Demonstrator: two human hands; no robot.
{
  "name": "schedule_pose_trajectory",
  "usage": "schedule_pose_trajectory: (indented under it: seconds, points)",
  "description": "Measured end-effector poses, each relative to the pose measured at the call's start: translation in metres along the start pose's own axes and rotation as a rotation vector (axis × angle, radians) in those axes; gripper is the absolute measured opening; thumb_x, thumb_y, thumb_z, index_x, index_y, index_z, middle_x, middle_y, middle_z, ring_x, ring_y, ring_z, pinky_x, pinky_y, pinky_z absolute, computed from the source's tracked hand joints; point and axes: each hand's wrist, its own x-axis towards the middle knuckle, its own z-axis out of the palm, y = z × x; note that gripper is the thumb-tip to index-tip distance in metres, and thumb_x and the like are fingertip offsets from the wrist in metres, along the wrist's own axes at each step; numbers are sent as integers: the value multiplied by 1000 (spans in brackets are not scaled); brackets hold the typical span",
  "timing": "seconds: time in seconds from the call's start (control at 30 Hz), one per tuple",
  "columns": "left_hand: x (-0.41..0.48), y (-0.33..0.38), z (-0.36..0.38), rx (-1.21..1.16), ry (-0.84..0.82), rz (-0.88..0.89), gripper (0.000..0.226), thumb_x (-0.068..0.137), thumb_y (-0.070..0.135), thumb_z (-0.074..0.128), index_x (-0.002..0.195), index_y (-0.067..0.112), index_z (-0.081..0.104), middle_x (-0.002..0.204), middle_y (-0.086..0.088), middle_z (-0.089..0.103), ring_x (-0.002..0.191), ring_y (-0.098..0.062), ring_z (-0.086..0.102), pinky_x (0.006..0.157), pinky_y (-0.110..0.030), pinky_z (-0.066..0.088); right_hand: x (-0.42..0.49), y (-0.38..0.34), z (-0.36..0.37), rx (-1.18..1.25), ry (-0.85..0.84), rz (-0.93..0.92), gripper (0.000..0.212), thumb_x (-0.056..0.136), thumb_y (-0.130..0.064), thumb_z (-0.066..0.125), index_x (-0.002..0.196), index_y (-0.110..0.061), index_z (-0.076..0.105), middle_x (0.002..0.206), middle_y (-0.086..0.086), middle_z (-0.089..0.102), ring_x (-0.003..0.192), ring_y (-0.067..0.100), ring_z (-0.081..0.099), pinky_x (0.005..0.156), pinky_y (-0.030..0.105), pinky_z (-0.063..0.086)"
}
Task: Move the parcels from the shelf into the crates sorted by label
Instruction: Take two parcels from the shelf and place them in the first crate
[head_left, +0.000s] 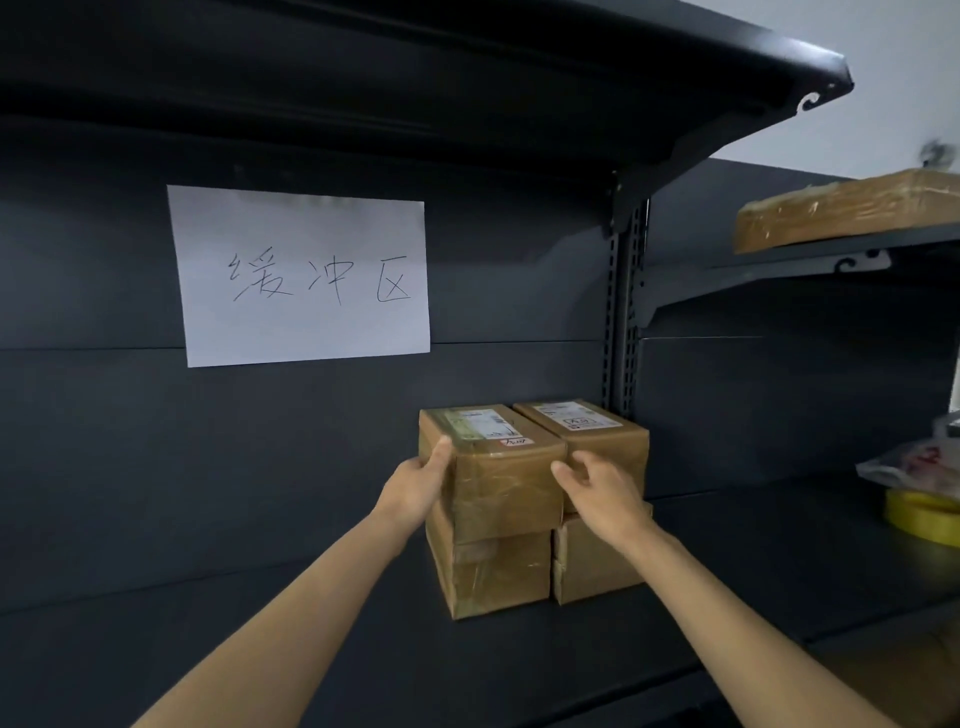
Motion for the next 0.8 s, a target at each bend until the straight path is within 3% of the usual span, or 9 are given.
schedule_pose_trajectory:
  seconds: [0.1,0.17,0.23,0.3,0.37,0.5,0.6,0.7,0.8]
  points:
    - [7,1,9,-55,-31,-31,64,91,59,36,127,9,52,119,0,58,107,-19,53,95,-32,39,7,-5,3,78,-18,13,43,96,-40,42,120,-7,54,121,8,60,109,21,56,91,29,42]
    - [9,-2,13,-39,-37,-35,60,91,56,40,128,11,53,119,0,60,108,-19,56,93,-31,40,11,-5,8,164,-35,33,44,92,-48,45,109,-9,56,109,5,62,96,17,58,88,32,48]
    - [9,-5,15,-27,-15,-42,55,92,52,42,129,11,50,121,-3,60,110,-22,56,92,-31,42,13,-6,11,246,-46,49,60,84,-62,46,110,-9,54,104,1,59,97,16,58,90,39,52]
    - [3,-6,14,-28,18,-44,50,93,46,41,127,11,48,119,-3,58,108,-22,56,93,-33,44,13,-10,10,248,-66,64,76,80,-69,43,123,-7,50,115,2,57,105,20,58,93,42,51]
    - [-5,-7,12,-26,40,-12,46,93,41,40,128,13,47,118,-2,58,108,-20,56,94,-34,45,13,-16,13,232,-103,52,76,85,-65,41,134,-8,41,133,4,49,113,24,56,98,42,48]
    - [-32,-9,-8,-61,127,135,43,95,27,44,137,22,37,119,6,53,106,-12,50,84,-25,37,13,-31,33,265,-146,-82,44,89,-48,49,119,-16,51,121,1,60,105,18,59,91,43,52]
    - [-44,-21,-34,-70,156,201,45,93,17,50,135,25,37,118,12,56,106,-5,52,83,-17,38,11,-46,55,269,-149,-153,43,87,-44,52,118,-14,51,119,3,60,109,22,57,94,43,48]
    - [-50,-44,-56,4,165,183,43,90,9,56,127,26,40,109,19,57,105,-2,56,81,-14,43,4,-59,79,266,-191,-223,41,90,-34,55,123,-12,47,123,4,56,113,19,52,93,30,44]
    - [-55,-70,-73,157,227,129,51,87,9,59,132,20,39,111,15,58,110,-10,56,93,-26,46,-5,-64,106,266,-246,-276,40,89,-28,60,122,-13,45,122,0,55,112,15,53,82,19,42]
